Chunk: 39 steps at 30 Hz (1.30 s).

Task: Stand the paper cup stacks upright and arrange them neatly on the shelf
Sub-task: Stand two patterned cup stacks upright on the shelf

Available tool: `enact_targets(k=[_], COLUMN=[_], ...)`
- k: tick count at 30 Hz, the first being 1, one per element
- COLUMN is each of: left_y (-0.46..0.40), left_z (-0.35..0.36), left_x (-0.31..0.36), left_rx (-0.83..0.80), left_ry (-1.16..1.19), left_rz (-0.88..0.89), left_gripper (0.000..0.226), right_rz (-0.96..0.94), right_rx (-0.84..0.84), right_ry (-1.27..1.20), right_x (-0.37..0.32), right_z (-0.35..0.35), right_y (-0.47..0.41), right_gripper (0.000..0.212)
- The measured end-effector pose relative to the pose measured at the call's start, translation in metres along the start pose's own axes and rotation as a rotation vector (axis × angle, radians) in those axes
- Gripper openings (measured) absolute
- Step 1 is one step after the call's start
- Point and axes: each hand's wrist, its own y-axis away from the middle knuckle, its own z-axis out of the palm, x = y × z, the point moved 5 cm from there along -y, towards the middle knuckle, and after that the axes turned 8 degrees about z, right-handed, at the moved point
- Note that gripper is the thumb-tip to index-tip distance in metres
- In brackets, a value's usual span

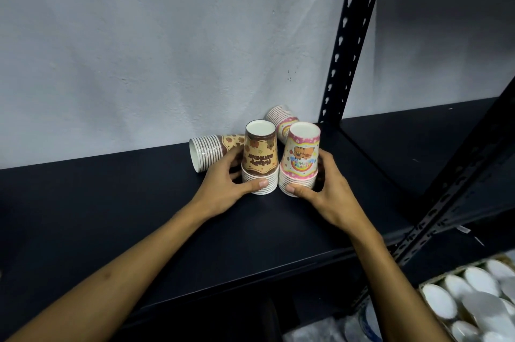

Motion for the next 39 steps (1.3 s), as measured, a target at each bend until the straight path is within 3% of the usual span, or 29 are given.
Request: enact_targets(k=[8, 18, 21, 39], left_y=[0.003, -0.021, -0.039, -0.056], left_z=[0.008, 0.078, 0.098, 0.129], left_x=[0.005, 0.024, 0.030, 0.018], left_rx=[-0.026, -0.146, -0.149, -0.090], left_ry=[-0.004, -0.021, -0.065, 0.029], left_rz=[-0.009, 0.044, 0.063, 0.012], left_gripper=[0.086, 0.087, 0.077, 0.079], right_rz=[-0.018, 0.045, 0.075, 0.044], right_rx=[0.057, 0.178, 0.219, 0.316], right_ry=[0.028, 0.093, 0.088, -0.023], right_x=[-0.004, 0.022, 0.026, 0.048], right_z=[-0.009, -0.068, -0.083, -0.092], right_y=[0.015, 0.034, 0.023, 0.010], right_gripper=[0.087, 0.080, 0.079, 0.083])
